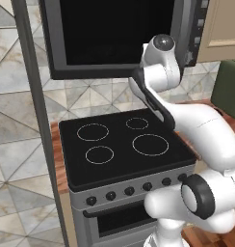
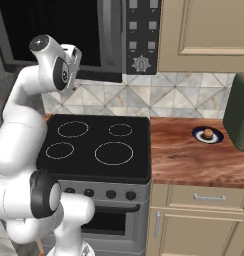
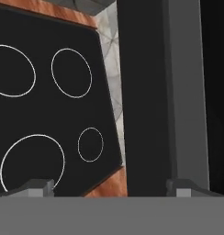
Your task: Remove the tangerine from the bowl and place it on the small plate. Then place the bowl with only the fish in the microwave, close the door, and press the start button to microwave the fish.
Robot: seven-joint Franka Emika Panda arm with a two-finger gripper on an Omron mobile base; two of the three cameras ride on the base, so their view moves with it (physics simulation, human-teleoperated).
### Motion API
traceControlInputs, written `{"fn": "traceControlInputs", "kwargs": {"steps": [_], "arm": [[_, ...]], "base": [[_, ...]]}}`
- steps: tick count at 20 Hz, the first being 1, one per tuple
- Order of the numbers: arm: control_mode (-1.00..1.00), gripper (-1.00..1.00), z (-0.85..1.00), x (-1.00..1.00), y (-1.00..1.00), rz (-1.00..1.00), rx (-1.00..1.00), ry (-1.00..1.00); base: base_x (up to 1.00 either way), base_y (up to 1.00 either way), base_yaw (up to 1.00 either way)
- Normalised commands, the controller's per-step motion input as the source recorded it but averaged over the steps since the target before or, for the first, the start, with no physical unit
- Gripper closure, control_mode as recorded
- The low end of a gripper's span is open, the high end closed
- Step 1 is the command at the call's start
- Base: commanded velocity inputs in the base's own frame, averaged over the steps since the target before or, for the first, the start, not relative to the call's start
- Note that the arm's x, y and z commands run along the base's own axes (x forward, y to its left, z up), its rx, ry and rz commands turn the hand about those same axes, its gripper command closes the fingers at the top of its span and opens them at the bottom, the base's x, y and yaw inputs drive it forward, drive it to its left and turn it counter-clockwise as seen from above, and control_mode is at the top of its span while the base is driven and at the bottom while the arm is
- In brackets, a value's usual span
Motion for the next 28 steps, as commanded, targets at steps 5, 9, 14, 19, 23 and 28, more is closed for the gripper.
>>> {"fn": "traceControlInputs", "kwargs": {"steps": [5, 9, 14, 19, 23, 28], "arm": [[-1.0, -1.0, 0.0, 0.79, -0.14, -0.01, 0.01, 0.02], [-1.0, -1.0, 0.0, 0.67, -0.07, 0.0, 0.02, 0.01], [-1.0, -1.0, -0.04, 0.39, 0.0, 0.0, 0.01, 0.04], [-1.0, -1.0, -0.04, -0.05, -0.11, 0.0, 0.02, 0.06], [-1.0, -1.0, 0.01, -0.87, -0.65, 0.0, 0.06, -0.02], [-1.0, -1.0, 0.0, -1.0, -0.92, 0.0, 0.09, -0.12]], "base": [[0.0, 0.0, 0.0], [0.0, 0.0, 0.0], [0.0, 0.0, 0.0], [0.0, 0.0, 0.0], [0.0, 0.0, 0.0], [0.0, 0.0, 0.0]]}}
